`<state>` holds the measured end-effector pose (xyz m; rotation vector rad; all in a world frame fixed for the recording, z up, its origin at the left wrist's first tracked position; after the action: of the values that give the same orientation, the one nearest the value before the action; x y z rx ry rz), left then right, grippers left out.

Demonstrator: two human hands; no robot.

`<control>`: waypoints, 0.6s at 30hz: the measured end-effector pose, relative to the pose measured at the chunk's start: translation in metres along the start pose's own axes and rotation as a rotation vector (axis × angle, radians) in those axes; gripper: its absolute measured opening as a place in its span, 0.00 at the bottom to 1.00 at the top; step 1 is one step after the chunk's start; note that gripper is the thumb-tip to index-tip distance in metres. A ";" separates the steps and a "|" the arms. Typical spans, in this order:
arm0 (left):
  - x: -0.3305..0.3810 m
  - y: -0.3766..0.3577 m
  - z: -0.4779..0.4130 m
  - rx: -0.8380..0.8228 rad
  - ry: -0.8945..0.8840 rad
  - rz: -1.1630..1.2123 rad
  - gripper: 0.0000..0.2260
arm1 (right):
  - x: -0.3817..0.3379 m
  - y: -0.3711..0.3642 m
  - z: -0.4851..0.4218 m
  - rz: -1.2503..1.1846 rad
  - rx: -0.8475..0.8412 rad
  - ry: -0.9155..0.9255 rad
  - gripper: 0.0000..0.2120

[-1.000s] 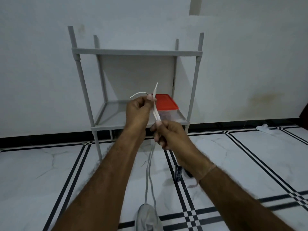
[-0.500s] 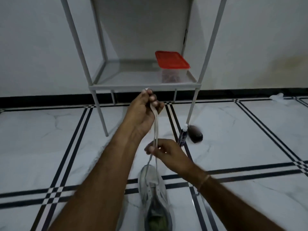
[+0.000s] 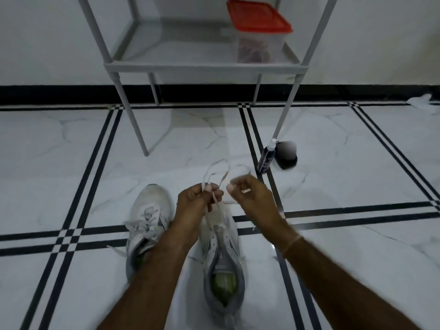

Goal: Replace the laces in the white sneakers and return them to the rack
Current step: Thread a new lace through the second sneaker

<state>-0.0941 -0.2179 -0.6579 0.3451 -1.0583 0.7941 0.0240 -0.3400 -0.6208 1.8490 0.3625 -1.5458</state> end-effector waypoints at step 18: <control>-0.075 0.038 0.024 0.327 -0.198 -0.499 0.05 | 0.117 -0.029 0.053 -0.028 0.091 -0.252 0.12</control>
<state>-0.1561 -0.2376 -0.7159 0.9424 -0.9656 0.4836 -0.0043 -0.3785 -0.7440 1.6950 0.2042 -1.8163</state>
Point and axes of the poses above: each hand's wrist, its own z-axis away from the middle knuckle, its own y-axis out of the back of the hand, x = y × z, the point moved 10 cm from there along -z, towards the middle knuckle, and after that the axes turned 6 degrees about y, right-handed, at the moved point
